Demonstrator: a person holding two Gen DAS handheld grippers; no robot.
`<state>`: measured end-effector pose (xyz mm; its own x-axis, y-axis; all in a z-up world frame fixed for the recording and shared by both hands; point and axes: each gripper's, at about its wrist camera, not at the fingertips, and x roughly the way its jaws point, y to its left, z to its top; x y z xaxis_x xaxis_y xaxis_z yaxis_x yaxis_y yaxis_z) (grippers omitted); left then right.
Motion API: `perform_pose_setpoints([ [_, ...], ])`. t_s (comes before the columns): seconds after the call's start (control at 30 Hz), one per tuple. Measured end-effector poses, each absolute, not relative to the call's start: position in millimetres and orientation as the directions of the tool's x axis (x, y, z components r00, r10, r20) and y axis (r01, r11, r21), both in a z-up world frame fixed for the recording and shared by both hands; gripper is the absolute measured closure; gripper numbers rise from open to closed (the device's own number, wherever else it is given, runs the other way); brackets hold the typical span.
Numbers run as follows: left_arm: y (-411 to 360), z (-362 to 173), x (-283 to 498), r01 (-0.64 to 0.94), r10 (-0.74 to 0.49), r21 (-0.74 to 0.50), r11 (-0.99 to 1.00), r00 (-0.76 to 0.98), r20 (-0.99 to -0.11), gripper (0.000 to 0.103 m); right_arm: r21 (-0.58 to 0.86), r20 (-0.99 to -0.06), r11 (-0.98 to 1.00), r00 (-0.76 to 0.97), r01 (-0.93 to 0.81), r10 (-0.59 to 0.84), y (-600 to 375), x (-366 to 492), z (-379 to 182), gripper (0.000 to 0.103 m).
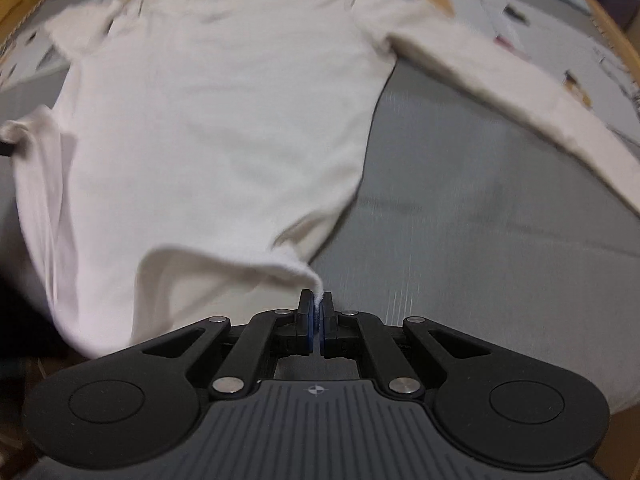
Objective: Fold small clothes
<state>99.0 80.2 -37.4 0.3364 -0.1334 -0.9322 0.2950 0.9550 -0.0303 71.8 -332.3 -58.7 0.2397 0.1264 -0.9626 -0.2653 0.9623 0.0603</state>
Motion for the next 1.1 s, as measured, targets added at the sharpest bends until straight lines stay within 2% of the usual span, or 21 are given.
perform_pose_setpoints([
  [0.1,118,-44,77,0.271,-0.13,-0.054,0.961,0.269,-0.954,0.098,0.06,-0.971,0.96,0.207,-0.273,0.12,-338,63,-62,0.101],
  [0.17,137,-41,73,0.235,-0.168,-0.103,0.967,0.276,-0.946,0.089,0.066,-0.966,0.97,0.227,-0.234,0.121,-347,62,-57,0.099],
  [0.23,151,-36,75,0.177,-0.203,-0.155,0.972,0.298,-0.933,0.067,0.083,-0.955,0.98,0.268,-0.179,0.13,-358,62,-51,0.095],
  [0.27,154,-35,80,0.154,-0.213,-0.173,0.973,0.304,-0.928,0.065,0.094,-0.947,0.982,0.289,-0.162,0.138,-361,62,-48,0.093],
  [0.33,152,-36,91,0.118,-0.239,-0.213,0.97,0.295,-0.925,0.06,0.121,-0.931,0.982,0.327,-0.148,0.164,-363,64,-43,0.081],
  [0.43,138,-50,105,0.1,-0.245,-0.226,0.969,0.247,-0.938,0.059,0.15,-0.921,0.978,0.338,-0.148,0.193,-357,69,-43,0.073],
  [0.67,99,-88,106,0.234,-0.11,-0.077,0.969,0.132,-0.985,0.057,0.28,-0.866,0.96,0.436,0.018,0.244,-391,75,-24,0.072],
  [1.03,108,-100,91,0.298,-0.091,-0.063,0.952,0.081,-0.993,0.056,0.275,-0.883,0.961,0.405,0.041,0.235,-409,61,-21,0.069],
  [1.1,105,-102,85,0.326,-0.084,-0.053,0.944,0.083,-0.993,0.061,0.219,-0.913,0.975,0.362,0.049,0.187,-409,60,-27,0.066],
])
